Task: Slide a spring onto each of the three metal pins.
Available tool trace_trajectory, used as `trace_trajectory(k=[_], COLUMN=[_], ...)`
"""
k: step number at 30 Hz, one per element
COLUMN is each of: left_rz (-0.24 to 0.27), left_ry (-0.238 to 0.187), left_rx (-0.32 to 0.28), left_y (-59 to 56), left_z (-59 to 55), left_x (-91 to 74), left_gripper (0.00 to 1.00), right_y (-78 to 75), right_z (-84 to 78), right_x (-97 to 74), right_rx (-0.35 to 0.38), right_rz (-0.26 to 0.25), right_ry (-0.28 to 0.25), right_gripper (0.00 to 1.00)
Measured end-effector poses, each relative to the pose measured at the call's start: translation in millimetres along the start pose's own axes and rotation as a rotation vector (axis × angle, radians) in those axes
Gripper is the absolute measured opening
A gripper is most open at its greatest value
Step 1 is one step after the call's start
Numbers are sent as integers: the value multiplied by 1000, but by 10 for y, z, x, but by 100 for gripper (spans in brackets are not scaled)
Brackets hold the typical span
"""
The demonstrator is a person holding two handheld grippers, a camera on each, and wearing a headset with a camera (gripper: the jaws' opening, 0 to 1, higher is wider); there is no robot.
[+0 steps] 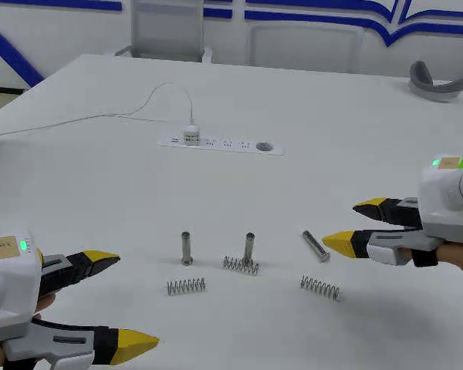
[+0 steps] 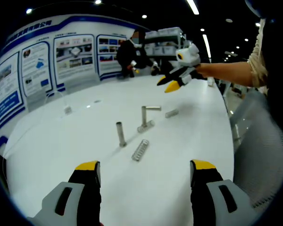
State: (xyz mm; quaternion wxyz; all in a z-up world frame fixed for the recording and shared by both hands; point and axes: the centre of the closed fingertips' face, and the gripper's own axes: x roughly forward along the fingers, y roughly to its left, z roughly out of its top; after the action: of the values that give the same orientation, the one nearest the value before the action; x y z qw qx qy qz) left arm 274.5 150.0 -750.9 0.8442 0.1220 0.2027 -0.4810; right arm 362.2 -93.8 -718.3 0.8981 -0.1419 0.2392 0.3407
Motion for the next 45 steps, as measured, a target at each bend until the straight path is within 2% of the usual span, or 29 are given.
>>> trace_trajectory(k=[9,15,22,35,45], left_rz=[0,1,-1,-8,-14], left_ry=[2,1,4,8,15], left_rx=[0,0,-2,-3,-9], left_y=[-3,2,-5,-9,-26], left_z=[-8,-17,-41,-50,-85], left_x=[10,16,27,50,56], left_gripper=[79,78,78,77,76], right_y=[-21,-91,-157,-154,-147], right_z=[-6,-113,-197,-354,-423], right_x=[188,320,438,642,722], right_rx=[19,35,66,107,140], right_rz=[9,-19,-42,-63,-64], right_ry=[40,113,163,258,303], right_gripper=[47,44,38,27,21])
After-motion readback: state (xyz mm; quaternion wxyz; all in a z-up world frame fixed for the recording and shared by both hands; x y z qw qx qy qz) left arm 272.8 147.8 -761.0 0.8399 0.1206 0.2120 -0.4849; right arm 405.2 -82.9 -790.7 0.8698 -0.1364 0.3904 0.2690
